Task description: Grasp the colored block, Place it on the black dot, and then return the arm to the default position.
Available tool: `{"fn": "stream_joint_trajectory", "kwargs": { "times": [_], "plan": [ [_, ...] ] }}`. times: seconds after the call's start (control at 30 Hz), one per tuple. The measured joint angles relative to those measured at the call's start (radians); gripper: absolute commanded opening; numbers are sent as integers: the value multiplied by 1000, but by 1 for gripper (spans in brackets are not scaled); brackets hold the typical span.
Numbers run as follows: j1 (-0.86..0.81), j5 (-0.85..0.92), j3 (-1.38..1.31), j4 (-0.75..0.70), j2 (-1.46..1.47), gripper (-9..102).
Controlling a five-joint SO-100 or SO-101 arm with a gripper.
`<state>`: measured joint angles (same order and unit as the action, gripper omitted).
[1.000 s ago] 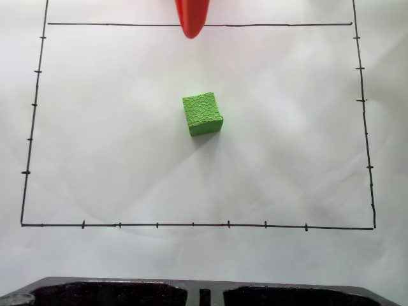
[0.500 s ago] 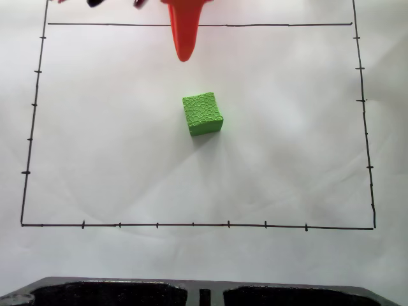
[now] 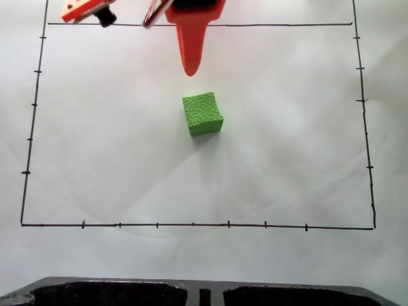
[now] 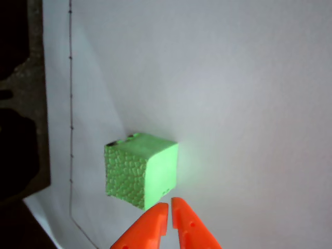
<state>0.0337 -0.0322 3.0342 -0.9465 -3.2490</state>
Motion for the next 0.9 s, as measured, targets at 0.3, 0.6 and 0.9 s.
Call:
{"fn": "stream_joint_trajectory", "kwargs": {
  "times": [0.3, 0.6, 0.9],
  "plan": [
    [5, -21, 0, 14, -6, 0],
    [0, -25, 6, 17, -6, 0],
    [0, -23, 6, 17, -6, 0]
  ]
}}
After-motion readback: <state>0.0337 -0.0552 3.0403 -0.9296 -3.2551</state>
